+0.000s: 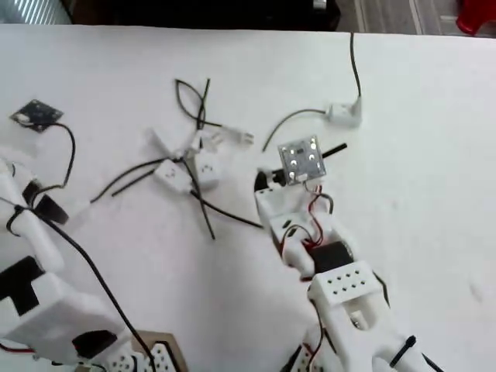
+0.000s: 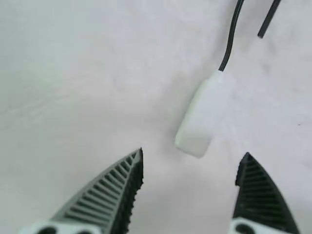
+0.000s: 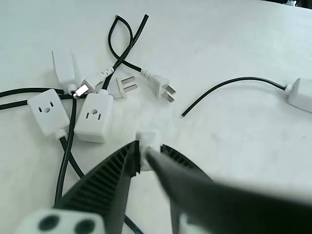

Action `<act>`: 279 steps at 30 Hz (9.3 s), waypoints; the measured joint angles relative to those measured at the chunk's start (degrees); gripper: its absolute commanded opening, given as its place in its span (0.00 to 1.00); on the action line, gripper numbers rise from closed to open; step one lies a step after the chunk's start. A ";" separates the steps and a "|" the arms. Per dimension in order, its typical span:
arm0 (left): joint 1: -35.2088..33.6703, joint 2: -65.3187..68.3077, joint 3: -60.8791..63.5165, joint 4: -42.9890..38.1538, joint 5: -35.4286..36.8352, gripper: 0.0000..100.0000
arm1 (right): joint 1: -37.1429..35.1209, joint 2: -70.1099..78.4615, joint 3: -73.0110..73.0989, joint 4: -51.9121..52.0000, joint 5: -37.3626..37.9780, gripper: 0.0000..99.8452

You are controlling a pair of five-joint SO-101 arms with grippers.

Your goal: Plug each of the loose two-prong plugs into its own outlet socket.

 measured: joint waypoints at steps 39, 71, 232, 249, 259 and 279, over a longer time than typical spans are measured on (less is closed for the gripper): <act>5.54 29.10 -40.09 9.14 -16.88 0.30 | 0.00 0.00 0.00 -0.09 0.00 0.02; 3.25 55.12 -94.42 22.15 -3.08 0.02 | 2.73 0.00 0.00 -0.09 0.00 0.02; 35.60 -44.13 49.41 -26.46 45.54 0.02 | 1.58 24.35 -17.41 21.36 4.75 0.02; 35.60 -44.13 50.20 -26.46 45.54 0.02 | -0.26 24.44 -16.44 21.01 13.89 0.02; 35.60 -44.13 50.55 -26.46 45.54 0.02 | -0.44 32.53 -15.21 13.36 23.65 0.02; 35.60 -44.13 50.81 -26.46 45.54 0.02 | 4.66 29.98 -15.21 11.87 24.09 0.02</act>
